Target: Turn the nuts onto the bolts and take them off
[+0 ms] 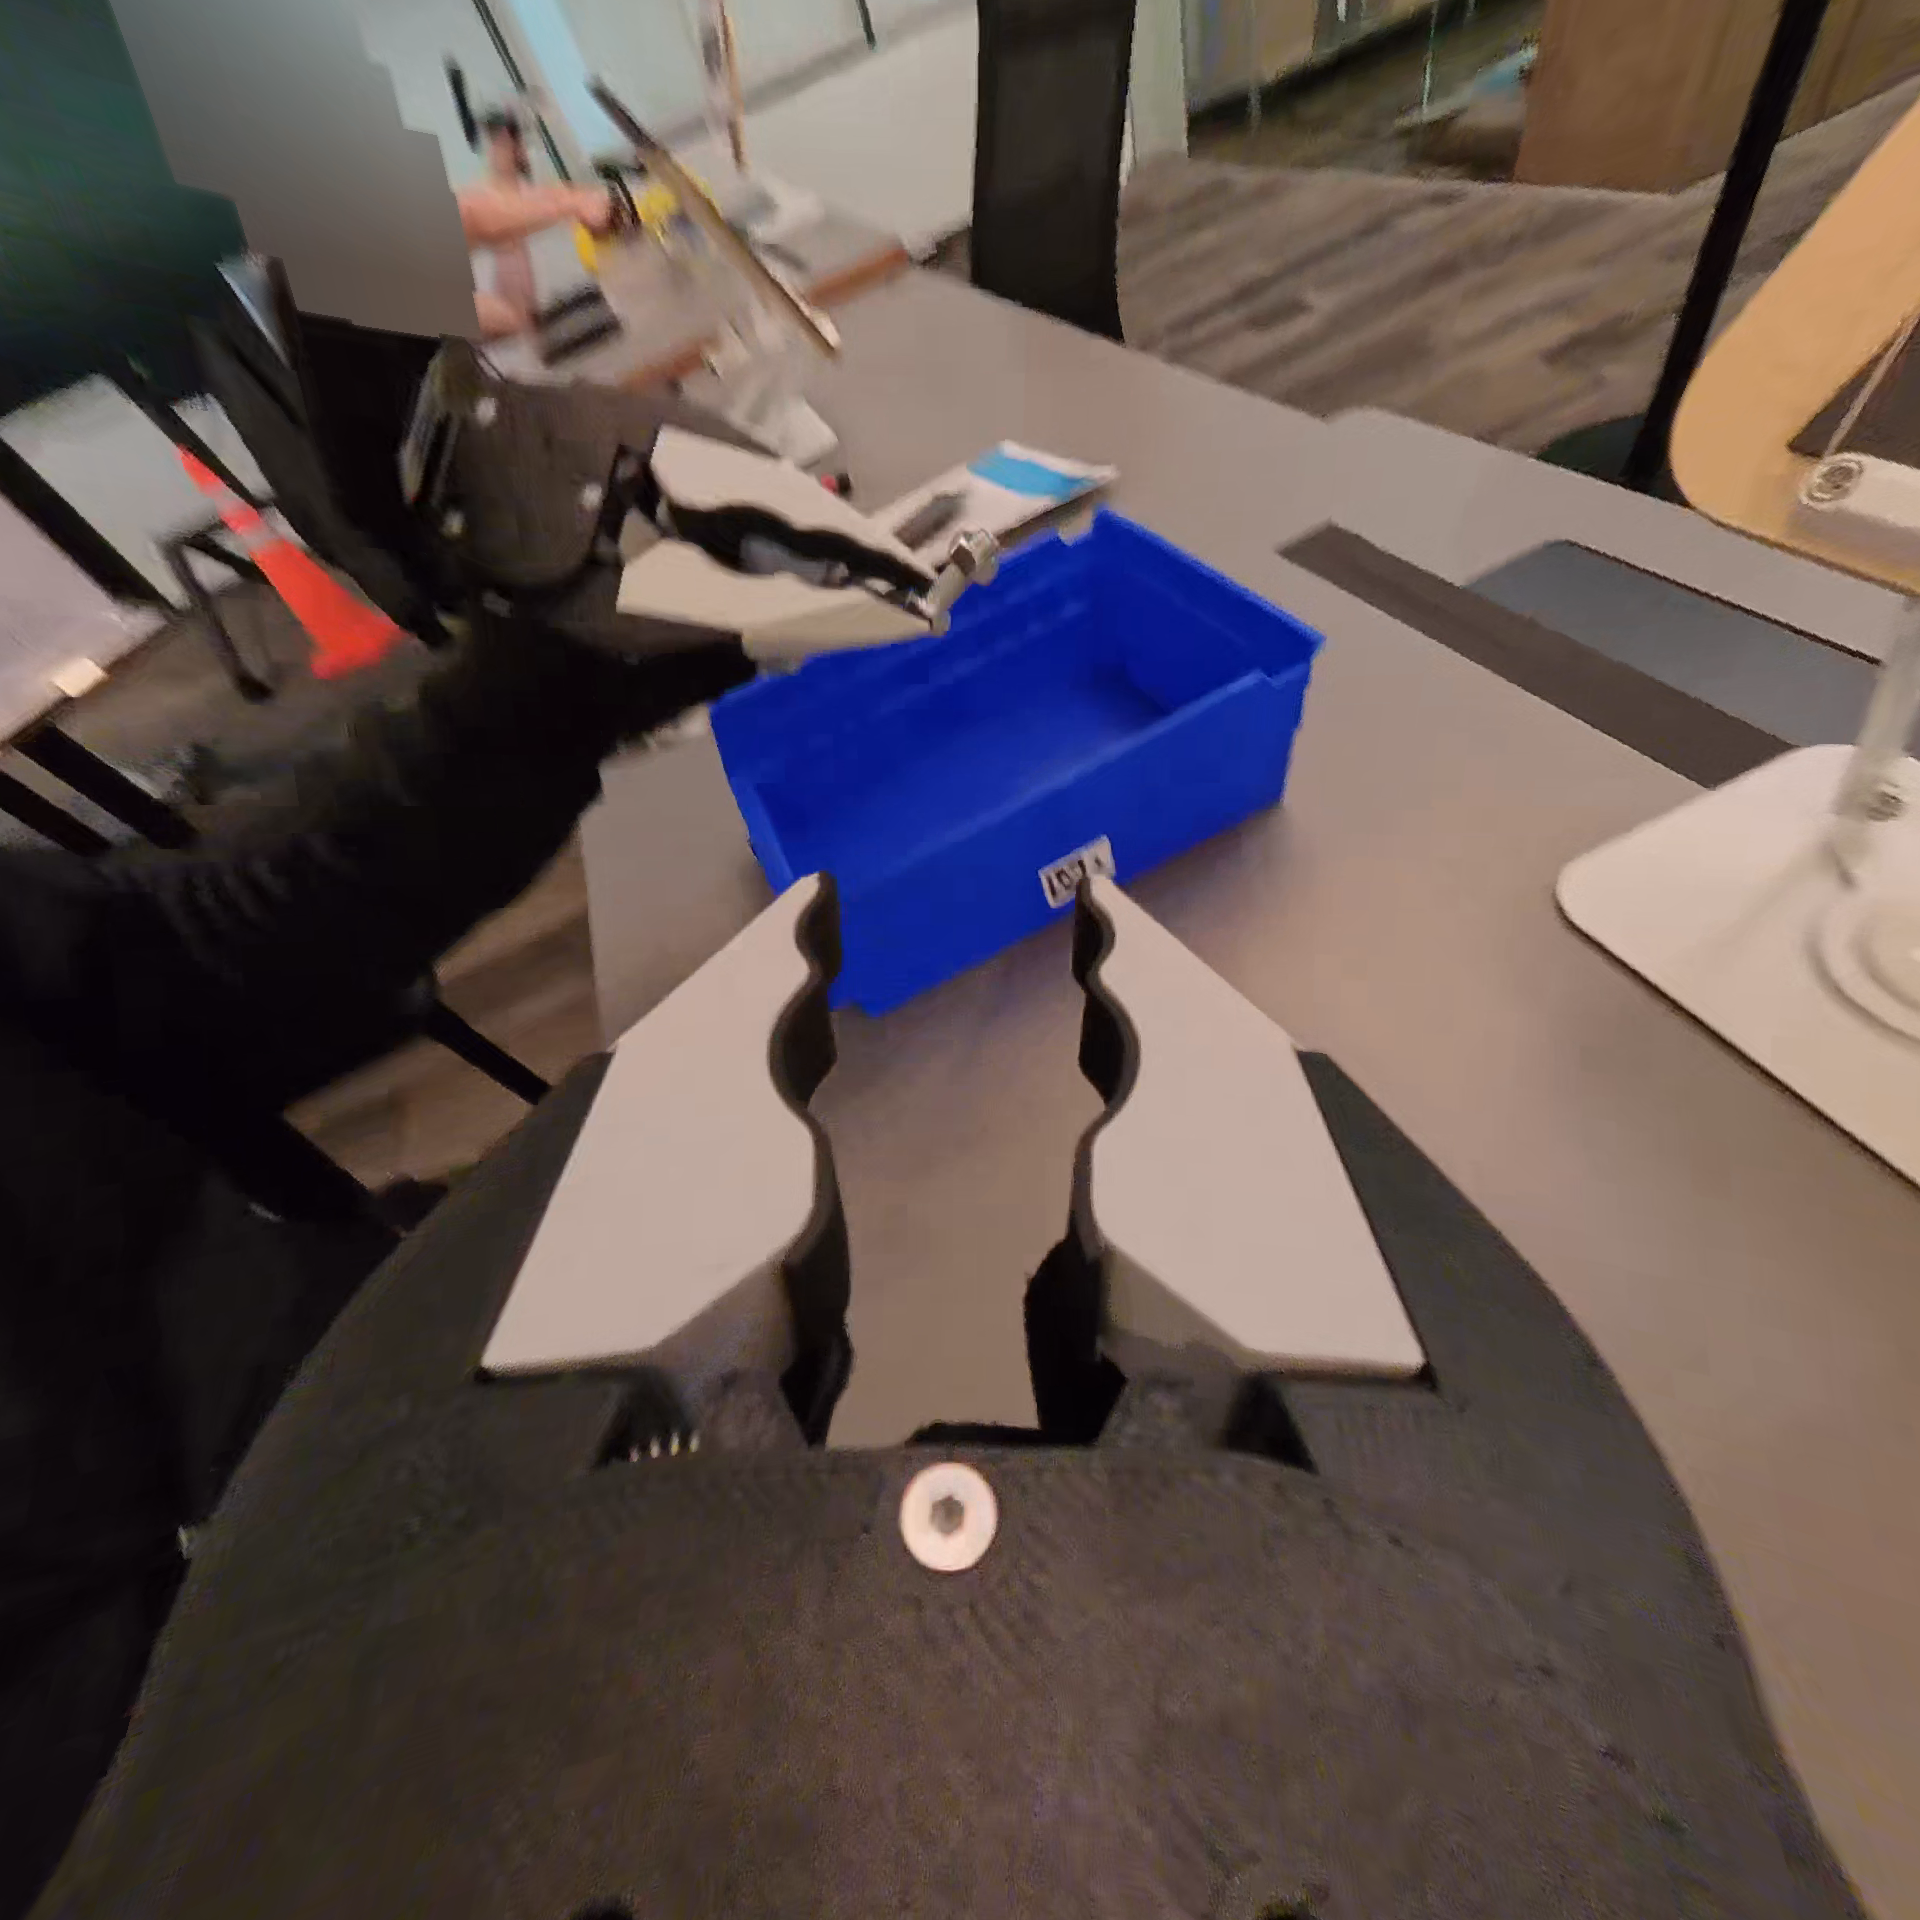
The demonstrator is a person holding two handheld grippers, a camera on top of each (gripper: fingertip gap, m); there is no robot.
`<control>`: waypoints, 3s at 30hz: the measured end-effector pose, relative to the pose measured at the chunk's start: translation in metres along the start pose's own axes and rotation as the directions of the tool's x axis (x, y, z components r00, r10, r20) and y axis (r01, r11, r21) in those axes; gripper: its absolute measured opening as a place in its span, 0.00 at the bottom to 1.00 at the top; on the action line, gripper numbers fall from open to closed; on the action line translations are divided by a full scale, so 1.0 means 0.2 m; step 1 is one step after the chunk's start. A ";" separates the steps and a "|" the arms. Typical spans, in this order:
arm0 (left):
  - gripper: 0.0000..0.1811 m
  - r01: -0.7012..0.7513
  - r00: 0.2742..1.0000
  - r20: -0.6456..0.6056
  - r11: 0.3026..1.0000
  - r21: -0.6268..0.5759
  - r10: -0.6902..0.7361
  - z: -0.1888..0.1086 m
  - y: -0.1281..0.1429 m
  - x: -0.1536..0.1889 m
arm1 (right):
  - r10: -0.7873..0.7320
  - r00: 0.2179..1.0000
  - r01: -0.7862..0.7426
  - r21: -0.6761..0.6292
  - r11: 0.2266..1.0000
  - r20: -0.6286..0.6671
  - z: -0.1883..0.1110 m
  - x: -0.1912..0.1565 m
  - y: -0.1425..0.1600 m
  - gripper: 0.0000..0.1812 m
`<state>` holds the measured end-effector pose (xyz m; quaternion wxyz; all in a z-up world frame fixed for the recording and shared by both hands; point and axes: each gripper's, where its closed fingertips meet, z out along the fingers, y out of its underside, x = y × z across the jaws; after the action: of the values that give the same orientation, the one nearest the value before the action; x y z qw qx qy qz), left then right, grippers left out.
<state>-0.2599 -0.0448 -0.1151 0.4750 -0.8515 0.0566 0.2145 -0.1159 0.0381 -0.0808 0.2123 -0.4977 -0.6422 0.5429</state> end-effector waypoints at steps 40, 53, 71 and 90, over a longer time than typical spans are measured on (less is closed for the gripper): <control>0.00 -0.018 0.930 -0.365 0.999 0.034 0.029 0.28 -0.07 0.88 | 0.012 0.922 -0.220 -0.497 0.840 -0.388 0.09 0.65 0.82 0.21; 0.01 0.028 0.929 -0.369 0.998 0.057 -0.005 0.25 -0.09 0.83 | -0.095 0.912 -0.181 -0.601 0.779 -0.398 0.15 0.70 1.01 0.09; 0.25 -0.338 0.877 -0.292 0.922 0.191 0.382 0.21 -0.11 0.92 | 0.109 0.972 0.012 -0.509 0.861 0.207 0.04 -0.01 0.60 0.09; 0.09 -0.523 0.790 -0.202 0.808 0.271 0.579 0.21 -0.12 1.12 | 0.361 0.883 -0.133 -0.579 0.805 0.299 -0.02 -0.10 0.67 0.08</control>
<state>-0.0648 0.0264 -0.2096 0.4620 -0.7661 0.3905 0.2170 -0.0500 0.0110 -0.1963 -0.1456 -0.4978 -0.7264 0.4509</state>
